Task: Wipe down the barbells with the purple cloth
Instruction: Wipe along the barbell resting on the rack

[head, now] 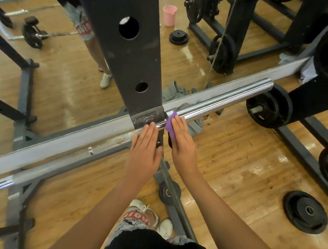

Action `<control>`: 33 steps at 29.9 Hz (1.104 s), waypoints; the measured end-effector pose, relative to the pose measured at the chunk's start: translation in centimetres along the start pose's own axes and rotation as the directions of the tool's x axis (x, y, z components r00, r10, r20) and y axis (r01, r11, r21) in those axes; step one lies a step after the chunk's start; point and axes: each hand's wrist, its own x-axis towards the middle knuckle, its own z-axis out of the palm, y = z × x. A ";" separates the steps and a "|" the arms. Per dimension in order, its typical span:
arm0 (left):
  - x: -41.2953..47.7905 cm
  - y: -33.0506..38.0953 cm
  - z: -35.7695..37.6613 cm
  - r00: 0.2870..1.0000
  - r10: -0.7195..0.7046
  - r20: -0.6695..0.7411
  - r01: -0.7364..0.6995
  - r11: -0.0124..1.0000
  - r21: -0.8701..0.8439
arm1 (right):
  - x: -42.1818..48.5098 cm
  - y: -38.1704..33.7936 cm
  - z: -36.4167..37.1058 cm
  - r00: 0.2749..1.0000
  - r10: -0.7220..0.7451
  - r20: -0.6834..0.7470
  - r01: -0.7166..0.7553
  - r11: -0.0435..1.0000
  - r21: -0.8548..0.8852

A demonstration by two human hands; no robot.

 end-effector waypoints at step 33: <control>-4.6 -9.4 -4.2 0.997 0.033 0.077 -0.052 0.965 0.259 | 0.8 -7.1 4.9 0.964 0.205 0.171 -0.124 0.911 -0.393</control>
